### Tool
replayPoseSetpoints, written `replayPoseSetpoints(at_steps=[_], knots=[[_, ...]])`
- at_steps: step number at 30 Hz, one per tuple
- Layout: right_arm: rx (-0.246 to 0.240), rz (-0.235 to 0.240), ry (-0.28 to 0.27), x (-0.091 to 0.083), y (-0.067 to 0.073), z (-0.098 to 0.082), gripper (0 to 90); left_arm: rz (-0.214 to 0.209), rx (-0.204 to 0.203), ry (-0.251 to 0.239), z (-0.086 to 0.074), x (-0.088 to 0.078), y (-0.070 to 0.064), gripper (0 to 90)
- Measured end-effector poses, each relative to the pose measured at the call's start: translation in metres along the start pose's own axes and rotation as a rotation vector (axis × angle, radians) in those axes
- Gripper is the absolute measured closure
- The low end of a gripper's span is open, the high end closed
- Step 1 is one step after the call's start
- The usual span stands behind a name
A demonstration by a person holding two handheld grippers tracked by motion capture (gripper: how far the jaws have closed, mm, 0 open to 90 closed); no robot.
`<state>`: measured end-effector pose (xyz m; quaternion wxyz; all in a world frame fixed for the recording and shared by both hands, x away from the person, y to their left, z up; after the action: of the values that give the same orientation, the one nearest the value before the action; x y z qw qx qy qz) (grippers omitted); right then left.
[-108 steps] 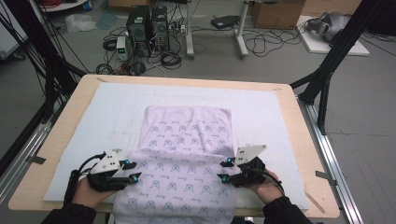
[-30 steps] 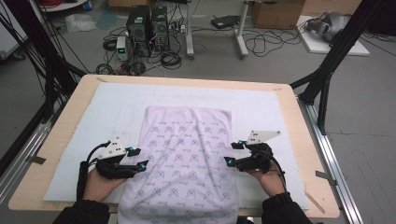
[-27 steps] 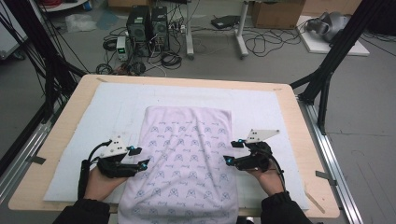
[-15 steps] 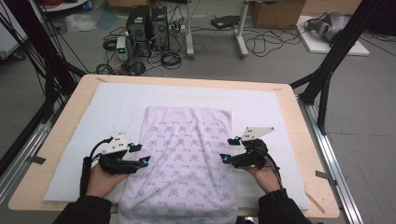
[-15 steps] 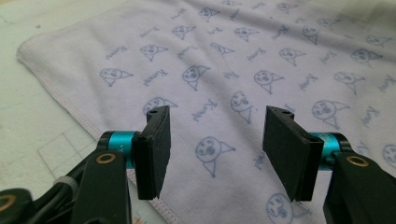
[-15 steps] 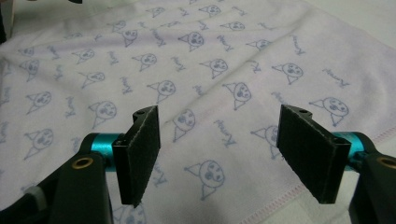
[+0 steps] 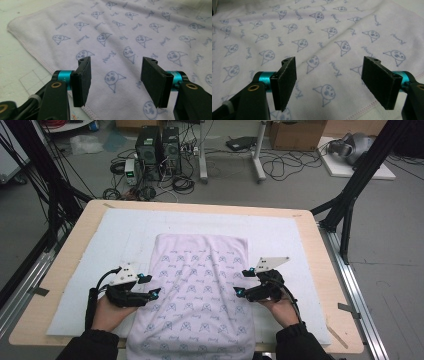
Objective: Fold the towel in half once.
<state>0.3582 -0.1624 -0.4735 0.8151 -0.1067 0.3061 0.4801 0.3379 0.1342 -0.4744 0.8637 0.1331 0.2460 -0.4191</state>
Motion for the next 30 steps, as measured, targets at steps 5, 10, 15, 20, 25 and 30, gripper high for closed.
replayPoseSetpoints(at_steps=[5,10,15,20,25,30], knots=[[-0.009,-0.013,0.011,0.001,-0.005,0.000,27.5,0.024,-0.011,0.006,0.003,-0.001,0.010,39.7],[0.017,-0.036,0.005,-0.002,-0.028,0.011,27.8,0.031,-0.018,0.024,0.016,0.003,0.031,41.3],[0.022,-0.081,0.034,-0.005,-0.057,0.028,28.2,0.028,-0.029,0.047,0.035,0.013,0.055,44.5],[0.027,-0.119,0.058,-0.004,-0.085,0.055,28.9,0.053,-0.048,0.043,0.058,0.021,0.085,47.8],[0.048,-0.158,0.038,0.010,-0.109,0.060,35.3,0.102,-0.080,0.072,0.051,0.041,0.109,55.6],[0.103,-0.166,0.118,0.032,-0.125,0.034,43.4,0.141,-0.113,0.164,0.027,0.065,0.124,59.9]])
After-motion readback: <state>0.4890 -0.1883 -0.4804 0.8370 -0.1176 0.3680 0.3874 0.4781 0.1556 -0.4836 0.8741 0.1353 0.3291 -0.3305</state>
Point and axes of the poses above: each handheld gripper's, and its own axes: x roughly forward along the jaws, z roughly out of its top, y roughly to its left, the point moved 10 cm from there along x, roughly forward along the jaws, and after that the axes turned 3 degrees about x, right-handed, at the moved point
